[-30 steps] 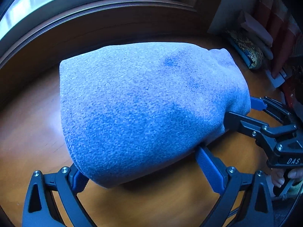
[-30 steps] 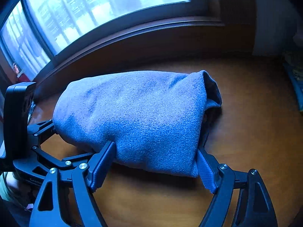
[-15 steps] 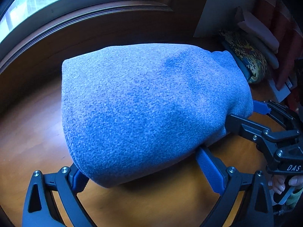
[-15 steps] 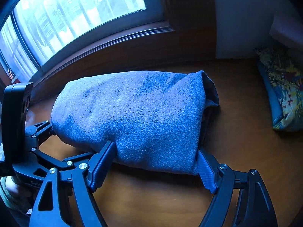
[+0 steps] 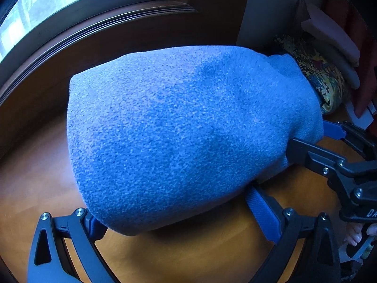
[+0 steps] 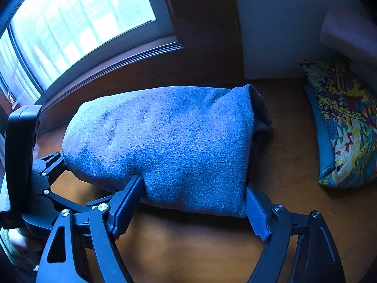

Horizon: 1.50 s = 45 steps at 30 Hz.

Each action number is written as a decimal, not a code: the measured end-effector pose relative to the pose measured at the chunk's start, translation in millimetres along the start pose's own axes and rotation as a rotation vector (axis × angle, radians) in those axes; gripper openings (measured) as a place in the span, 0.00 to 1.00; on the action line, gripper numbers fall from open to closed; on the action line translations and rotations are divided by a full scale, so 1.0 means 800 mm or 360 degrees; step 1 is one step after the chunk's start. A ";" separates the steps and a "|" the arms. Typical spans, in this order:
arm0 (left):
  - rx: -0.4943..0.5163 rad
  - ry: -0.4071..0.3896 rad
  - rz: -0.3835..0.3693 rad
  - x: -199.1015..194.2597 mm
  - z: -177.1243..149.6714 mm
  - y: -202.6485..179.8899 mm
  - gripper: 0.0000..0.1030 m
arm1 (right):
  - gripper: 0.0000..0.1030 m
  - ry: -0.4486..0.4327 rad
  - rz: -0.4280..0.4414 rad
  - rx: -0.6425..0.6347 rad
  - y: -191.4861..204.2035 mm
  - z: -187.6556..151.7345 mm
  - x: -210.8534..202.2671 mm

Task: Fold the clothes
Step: 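Grasp the rolled sweatpants with the right gripper and carry it, then set the roll down beside the patterned cushion and open the right gripper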

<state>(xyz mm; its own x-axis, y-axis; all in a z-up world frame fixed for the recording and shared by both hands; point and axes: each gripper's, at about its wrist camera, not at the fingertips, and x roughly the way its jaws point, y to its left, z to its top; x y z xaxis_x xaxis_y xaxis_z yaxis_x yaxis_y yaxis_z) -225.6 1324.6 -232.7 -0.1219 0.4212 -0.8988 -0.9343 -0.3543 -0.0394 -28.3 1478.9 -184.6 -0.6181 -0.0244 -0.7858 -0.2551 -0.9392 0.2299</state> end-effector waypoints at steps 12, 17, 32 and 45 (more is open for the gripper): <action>0.0062 -0.0008 0.0052 -0.007 -0.011 -0.005 1.00 | 0.78 -0.0018 -0.0052 0.0052 -0.038 -0.013 -0.039; 0.0071 -0.0019 0.0068 -0.014 -0.023 0.000 1.00 | 0.79 -0.0022 -0.0050 0.0056 -0.050 -0.013 -0.048; -0.0041 -0.0058 0.0058 -0.074 -0.051 -0.011 1.00 | 0.79 -0.0068 -0.0123 0.0095 -0.040 -0.017 -0.080; -0.0025 -0.0015 0.0064 -0.090 -0.079 -0.040 1.00 | 0.79 -0.0009 -0.0127 0.0030 0.002 -0.044 -0.102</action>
<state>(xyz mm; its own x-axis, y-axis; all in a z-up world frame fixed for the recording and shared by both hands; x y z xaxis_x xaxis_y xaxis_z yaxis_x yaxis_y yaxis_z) -165.6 1252.9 -194.6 -0.1626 0.4139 -0.8957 -0.9233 -0.3840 -0.0098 48.1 1467.5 -140.5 -0.5993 0.0525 -0.7988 -0.3180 -0.9314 0.1774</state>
